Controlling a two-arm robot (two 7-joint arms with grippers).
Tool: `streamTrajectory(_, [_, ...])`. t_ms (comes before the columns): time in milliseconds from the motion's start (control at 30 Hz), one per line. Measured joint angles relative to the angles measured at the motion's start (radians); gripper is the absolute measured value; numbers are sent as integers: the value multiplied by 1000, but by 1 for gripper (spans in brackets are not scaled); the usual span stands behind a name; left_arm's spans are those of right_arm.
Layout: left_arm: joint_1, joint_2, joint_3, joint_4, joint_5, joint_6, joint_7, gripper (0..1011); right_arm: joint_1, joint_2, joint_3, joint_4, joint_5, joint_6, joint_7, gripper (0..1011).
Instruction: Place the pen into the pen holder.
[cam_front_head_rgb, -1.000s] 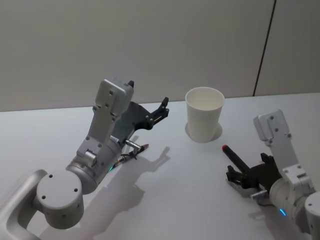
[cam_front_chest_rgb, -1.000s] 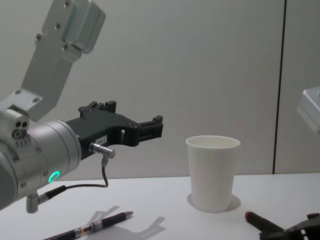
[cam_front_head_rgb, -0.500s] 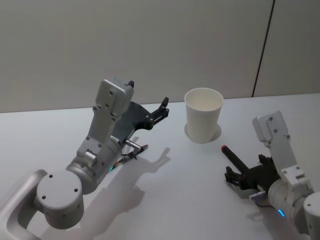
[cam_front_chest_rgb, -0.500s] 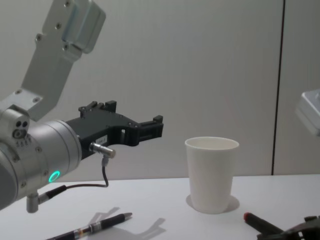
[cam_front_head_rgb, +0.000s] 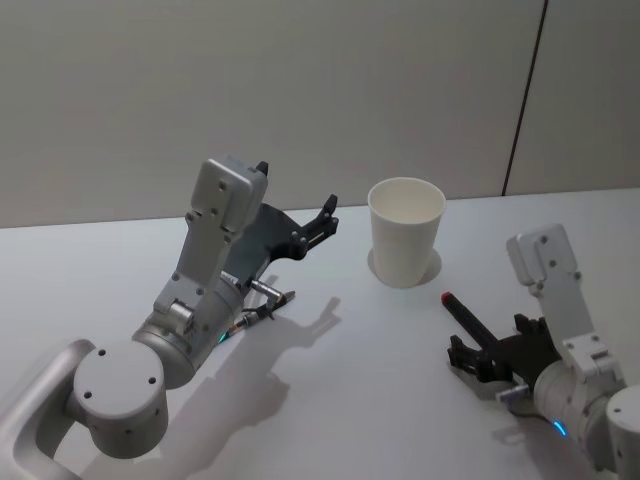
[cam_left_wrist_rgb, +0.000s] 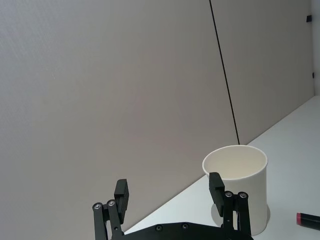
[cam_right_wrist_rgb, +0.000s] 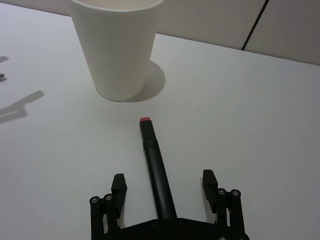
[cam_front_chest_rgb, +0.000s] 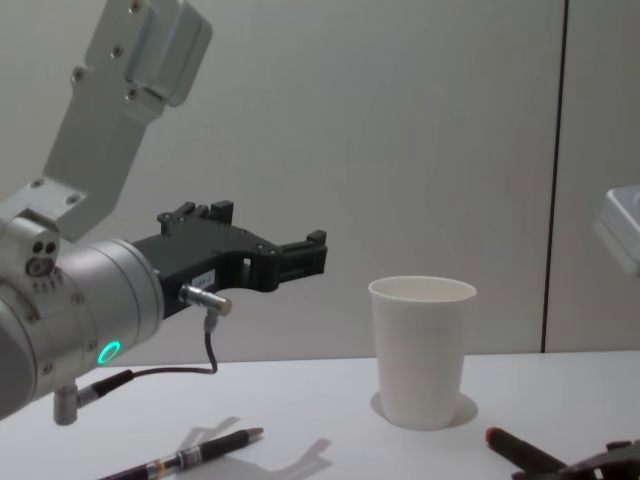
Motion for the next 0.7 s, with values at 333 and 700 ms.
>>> streamTrajectory(333, [0, 0, 0, 0, 0, 0, 0, 1001, -11, -13, 13, 4, 33, 0, -21, 1000])
streamTrajectory(700, [0, 0, 0, 0, 0, 0, 0, 1001, -23, -20, 24, 9, 56, -8, -33, 989])
